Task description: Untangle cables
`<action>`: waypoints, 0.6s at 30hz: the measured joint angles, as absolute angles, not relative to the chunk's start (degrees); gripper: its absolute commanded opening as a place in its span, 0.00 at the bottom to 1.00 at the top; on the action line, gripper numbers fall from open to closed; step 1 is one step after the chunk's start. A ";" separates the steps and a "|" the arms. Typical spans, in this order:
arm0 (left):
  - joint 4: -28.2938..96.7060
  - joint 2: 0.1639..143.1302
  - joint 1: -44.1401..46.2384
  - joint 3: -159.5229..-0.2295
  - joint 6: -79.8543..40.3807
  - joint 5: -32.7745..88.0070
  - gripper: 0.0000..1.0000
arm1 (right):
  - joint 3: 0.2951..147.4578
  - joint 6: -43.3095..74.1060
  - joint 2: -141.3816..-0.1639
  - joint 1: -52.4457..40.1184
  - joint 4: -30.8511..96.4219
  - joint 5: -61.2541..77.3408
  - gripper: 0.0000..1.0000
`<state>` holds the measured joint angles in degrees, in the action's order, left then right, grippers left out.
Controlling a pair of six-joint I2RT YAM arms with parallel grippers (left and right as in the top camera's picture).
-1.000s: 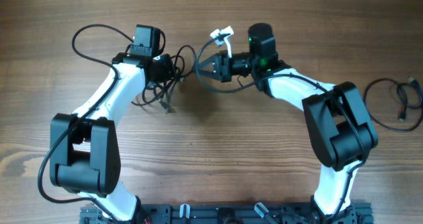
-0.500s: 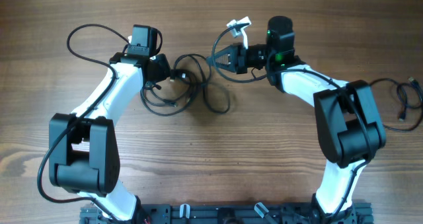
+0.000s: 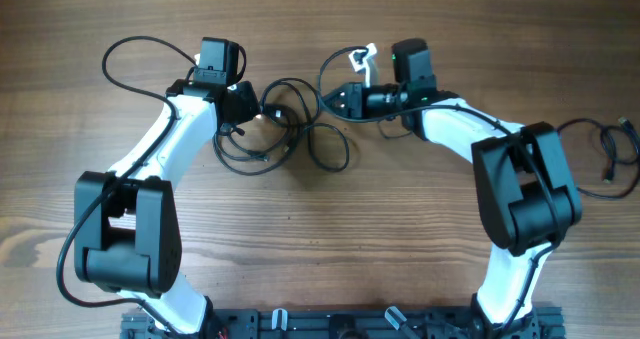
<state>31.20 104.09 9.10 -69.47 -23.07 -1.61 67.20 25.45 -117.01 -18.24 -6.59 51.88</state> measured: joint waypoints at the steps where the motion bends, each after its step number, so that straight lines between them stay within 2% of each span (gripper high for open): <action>1: 31.20 104.09 9.10 -69.47 -23.07 -1.61 0.18 | 67.20 25.19 -117.01 -19.14 -6.35 49.67 0.51; 9: 31.20 104.09 9.10 -69.47 -23.07 -1.43 0.22 | 67.20 23.33 -117.01 -26.96 -6.33 34.09 0.53; 18: 31.20 106.83 6.31 -69.47 -23.97 -0.97 0.22 | 67.20 20.64 -117.01 -28.73 -6.33 30.55 0.54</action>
<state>31.20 106.83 6.31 -69.47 -23.97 -0.97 67.20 20.64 -117.01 -28.73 -6.33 30.55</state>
